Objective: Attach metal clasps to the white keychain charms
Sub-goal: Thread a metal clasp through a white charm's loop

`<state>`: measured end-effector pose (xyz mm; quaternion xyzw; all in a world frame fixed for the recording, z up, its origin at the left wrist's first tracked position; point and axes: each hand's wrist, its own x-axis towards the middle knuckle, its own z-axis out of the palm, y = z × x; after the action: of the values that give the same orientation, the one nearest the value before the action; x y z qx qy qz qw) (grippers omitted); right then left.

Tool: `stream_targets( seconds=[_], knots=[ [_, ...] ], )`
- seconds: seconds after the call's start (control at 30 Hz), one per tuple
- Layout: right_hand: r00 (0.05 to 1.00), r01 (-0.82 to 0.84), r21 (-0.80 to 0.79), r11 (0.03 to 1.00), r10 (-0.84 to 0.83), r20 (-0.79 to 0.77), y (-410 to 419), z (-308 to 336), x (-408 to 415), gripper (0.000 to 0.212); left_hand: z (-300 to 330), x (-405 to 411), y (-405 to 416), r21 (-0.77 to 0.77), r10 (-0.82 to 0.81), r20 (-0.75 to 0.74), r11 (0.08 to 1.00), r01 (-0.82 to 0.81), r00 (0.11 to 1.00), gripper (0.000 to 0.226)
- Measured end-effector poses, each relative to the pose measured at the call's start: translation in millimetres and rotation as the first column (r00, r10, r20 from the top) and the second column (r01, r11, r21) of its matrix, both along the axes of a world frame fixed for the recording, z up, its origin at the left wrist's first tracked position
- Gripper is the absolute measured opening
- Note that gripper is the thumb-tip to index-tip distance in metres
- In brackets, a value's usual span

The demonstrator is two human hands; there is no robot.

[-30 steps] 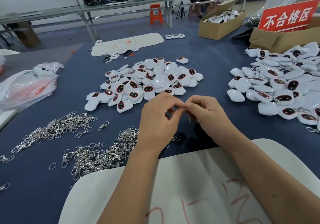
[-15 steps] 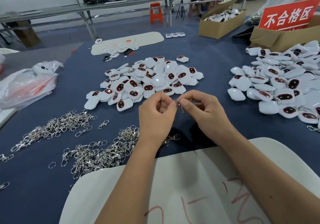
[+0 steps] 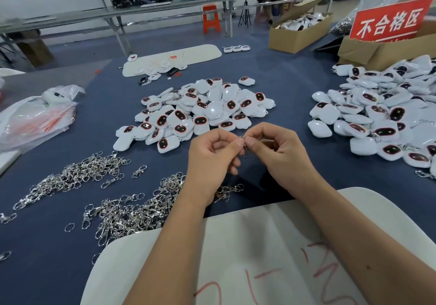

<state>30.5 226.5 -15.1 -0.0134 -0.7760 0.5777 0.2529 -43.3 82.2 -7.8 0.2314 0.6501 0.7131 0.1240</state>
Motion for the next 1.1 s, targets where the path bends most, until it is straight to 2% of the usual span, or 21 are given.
stream_targets(
  seconds=[0.23,0.53,0.7,0.9,1.1],
  knots=[
    [0.995,0.024,0.103,0.994,-0.033,0.092,0,-3,-1,0.020,0,1,0,-0.033,0.045,-0.010,0.998,-0.046,0.999,0.013],
    [0.988,0.151,0.180,0.972,-0.145,-0.043,-5,-1,1,0.020,1,2,0,-0.156,0.175,-0.244,0.964,-0.217,0.954,0.019],
    [0.991,0.132,0.224,0.966,-0.125,-0.044,-6,-1,0,0.018,1,3,0,-0.141,0.116,-0.194,0.979,-0.145,0.974,0.020],
    [0.998,0.059,0.101,0.993,-0.061,0.020,2,-4,-2,0.021,2,2,-1,-0.086,-0.009,-0.086,0.996,0.002,0.996,0.016],
    [0.999,0.043,0.070,0.997,-0.045,0.025,3,-3,-3,0.021,2,3,-2,-0.077,-0.046,-0.078,0.996,0.040,0.996,0.017]
  ],
)
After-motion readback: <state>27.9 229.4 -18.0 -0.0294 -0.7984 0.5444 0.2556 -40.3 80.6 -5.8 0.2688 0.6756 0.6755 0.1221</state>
